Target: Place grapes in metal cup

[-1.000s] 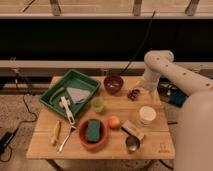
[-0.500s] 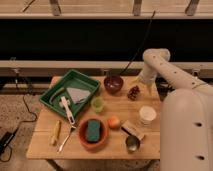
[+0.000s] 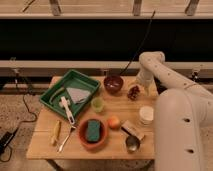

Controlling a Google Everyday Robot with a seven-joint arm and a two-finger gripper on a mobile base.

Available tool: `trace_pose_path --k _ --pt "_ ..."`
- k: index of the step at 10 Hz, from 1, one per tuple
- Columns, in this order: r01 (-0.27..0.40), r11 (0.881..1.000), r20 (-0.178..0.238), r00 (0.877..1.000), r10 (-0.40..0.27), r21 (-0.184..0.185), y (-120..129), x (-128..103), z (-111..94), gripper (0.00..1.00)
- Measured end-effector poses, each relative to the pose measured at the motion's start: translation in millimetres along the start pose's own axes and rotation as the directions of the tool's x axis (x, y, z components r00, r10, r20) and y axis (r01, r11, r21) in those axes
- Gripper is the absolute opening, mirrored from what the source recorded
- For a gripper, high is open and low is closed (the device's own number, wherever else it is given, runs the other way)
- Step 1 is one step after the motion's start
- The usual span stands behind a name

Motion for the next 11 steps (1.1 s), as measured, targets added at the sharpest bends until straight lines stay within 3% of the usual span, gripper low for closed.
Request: trace_pose_path --k 6,9,11 --pt "0.012 0.999 -0.004 1.0 -0.012 -0.03 -12.3 3.7 22.2 0.76" --pt "0.01 0.998 0.019 1.0 -0.009 -0.065 -10.8 1.7 38.7 0.45" --pt "0.017 0.999 0.03 0.999 -0.015 -0.045 -9.0 -2.2 31.4 0.24"
